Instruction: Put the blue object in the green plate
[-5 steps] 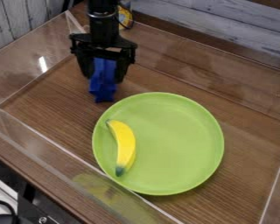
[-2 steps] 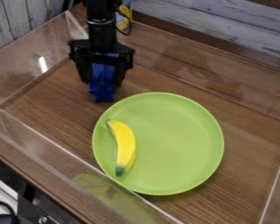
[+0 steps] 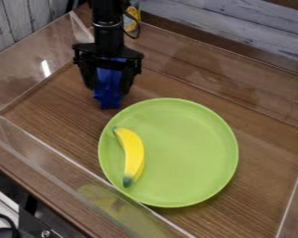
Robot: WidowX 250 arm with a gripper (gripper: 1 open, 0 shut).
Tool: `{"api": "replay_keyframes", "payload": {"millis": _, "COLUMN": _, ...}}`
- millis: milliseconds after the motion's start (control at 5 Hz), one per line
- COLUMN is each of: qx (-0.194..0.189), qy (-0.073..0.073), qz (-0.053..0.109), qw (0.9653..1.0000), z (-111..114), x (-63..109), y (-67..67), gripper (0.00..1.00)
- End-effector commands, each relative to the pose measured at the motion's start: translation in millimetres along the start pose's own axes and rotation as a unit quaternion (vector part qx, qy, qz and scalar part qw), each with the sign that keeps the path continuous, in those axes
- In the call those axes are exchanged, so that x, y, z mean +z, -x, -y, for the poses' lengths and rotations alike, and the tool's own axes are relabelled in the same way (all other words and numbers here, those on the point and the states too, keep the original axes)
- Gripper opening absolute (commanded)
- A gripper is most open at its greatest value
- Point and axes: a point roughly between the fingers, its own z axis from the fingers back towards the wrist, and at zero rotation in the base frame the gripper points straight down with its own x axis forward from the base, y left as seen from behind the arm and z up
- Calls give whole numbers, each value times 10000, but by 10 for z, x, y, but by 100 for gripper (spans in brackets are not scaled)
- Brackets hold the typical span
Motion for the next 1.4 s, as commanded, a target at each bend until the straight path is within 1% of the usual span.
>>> {"api": "replay_keyframes", "payload": {"millis": 0, "qx": 77, "qy": 18, "qz": 66, "qw": 9999, "z": -27, "x": 19, "y": -30, "gripper": 100}}
{"api": "replay_keyframes", "payload": {"millis": 200, "qx": 104, "qy": 26, "qz": 52, "qw": 9999, "z": -23, "x": -4, "y": -37, "gripper": 100}}
{"api": "replay_keyframes", "payload": {"millis": 400, "qx": 133, "qy": 46, "qz": 65, "qw": 9999, "z": -9, "x": -51, "y": -66, "gripper": 0}}
{"api": "replay_keyframes", "payload": {"millis": 1200, "qx": 169, "qy": 120, "qz": 130, "qw": 9997, "z": 50, "x": -144, "y": -121, "gripper": 0}}
